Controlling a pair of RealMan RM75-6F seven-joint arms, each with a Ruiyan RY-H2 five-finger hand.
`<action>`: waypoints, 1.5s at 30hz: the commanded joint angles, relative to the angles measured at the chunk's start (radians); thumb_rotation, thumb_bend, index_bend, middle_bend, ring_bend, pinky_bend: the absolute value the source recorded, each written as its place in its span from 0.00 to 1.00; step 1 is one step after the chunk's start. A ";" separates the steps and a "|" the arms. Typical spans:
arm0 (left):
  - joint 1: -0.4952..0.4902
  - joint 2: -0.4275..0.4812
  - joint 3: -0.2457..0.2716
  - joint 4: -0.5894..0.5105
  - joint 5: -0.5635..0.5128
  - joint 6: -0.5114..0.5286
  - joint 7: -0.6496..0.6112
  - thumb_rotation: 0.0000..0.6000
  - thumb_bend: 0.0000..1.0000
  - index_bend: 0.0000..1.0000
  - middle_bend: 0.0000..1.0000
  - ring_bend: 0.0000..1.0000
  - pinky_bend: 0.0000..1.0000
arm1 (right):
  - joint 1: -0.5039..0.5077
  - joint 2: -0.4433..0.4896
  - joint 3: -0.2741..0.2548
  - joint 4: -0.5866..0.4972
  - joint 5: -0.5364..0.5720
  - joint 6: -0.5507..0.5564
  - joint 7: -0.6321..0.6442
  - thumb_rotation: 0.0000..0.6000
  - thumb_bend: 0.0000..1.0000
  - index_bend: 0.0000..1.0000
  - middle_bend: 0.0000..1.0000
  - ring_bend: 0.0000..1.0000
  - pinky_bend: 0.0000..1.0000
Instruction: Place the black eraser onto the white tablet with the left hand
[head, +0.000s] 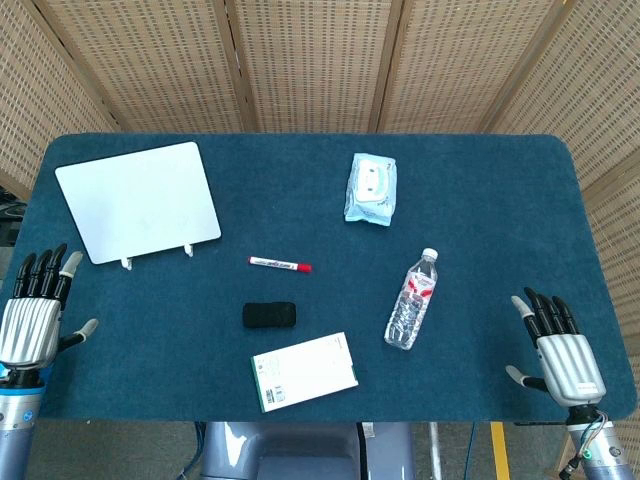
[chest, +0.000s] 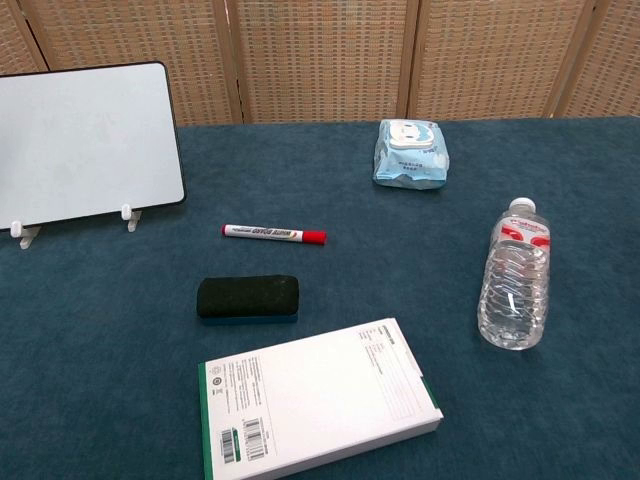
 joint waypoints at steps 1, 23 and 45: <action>-0.001 0.000 0.001 0.001 0.001 -0.002 -0.001 1.00 0.06 0.00 0.00 0.00 0.00 | -0.001 -0.001 -0.001 0.000 -0.001 0.002 -0.002 1.00 0.05 0.03 0.00 0.00 0.00; -0.010 0.002 0.007 -0.012 0.015 -0.014 -0.020 1.00 0.06 0.00 0.00 0.00 0.00 | -0.010 0.002 -0.007 -0.004 -0.008 0.013 -0.005 1.00 0.05 0.03 0.00 0.00 0.00; -0.208 0.077 -0.060 -0.307 -0.130 -0.354 0.089 1.00 0.09 0.11 0.00 0.00 0.00 | -0.011 0.013 -0.004 -0.004 -0.010 0.021 0.031 1.00 0.05 0.03 0.00 0.00 0.00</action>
